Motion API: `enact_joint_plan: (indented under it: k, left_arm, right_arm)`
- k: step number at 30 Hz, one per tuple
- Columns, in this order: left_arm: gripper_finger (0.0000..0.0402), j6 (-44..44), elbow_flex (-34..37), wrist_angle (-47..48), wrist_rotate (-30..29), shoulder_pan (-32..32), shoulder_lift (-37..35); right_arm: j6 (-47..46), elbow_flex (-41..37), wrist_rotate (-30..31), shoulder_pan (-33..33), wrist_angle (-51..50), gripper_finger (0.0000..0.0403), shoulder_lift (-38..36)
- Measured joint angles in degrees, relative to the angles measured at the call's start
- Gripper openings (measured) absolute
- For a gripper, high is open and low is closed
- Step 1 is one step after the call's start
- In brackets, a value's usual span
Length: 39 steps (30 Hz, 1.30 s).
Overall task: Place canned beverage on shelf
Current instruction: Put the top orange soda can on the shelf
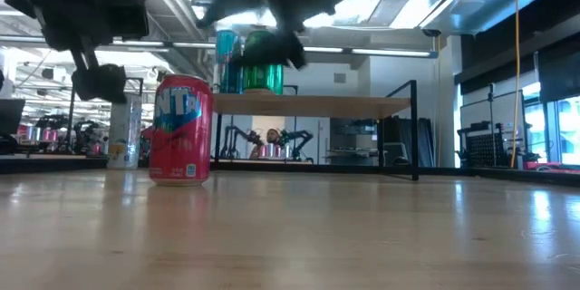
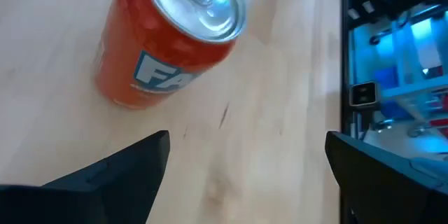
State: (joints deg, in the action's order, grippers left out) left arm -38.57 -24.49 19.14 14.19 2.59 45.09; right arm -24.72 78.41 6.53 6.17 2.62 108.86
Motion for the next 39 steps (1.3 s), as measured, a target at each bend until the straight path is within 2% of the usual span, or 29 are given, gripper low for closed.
enact_joint_plan:
  k: [3,6,12,21,27,39]
  left_arm:
    - [0.0379,0.0,0.0,1.61,-0.24,0.0,-3.55]
    - [0.0379,0.07,0.0,3.08,-1.24,0.0,-6.19]
    - [0.0379,0.13,0.0,3.24,-1.42,0.0,-8.98]
    - [0.0379,0.15,0.0,3.12,-1.49,-0.02,-9.1]
    - [0.0379,-0.52,0.0,3.1,-3.17,-0.04,-9.1]
    - [0.0379,-1.73,0.0,2.59,-3.15,-0.04,-9.12]
  right_arm:
    - [3.39,0.12,5.41,0.66,6.88,0.0358,1.42]
    - [4.16,-0.07,8.7,0.68,8.25,0.0358,3.62]
    - [4.21,0.0,8.41,0.49,11.49,0.0358,7.48]
    - [4.37,-0.09,8.03,0.55,12.56,0.0358,9.41]
    - [5.66,0.05,8.45,0.55,17.31,0.0358,11.75]
    - [5.73,2.18,8.46,0.44,18.18,0.0358,15.39]
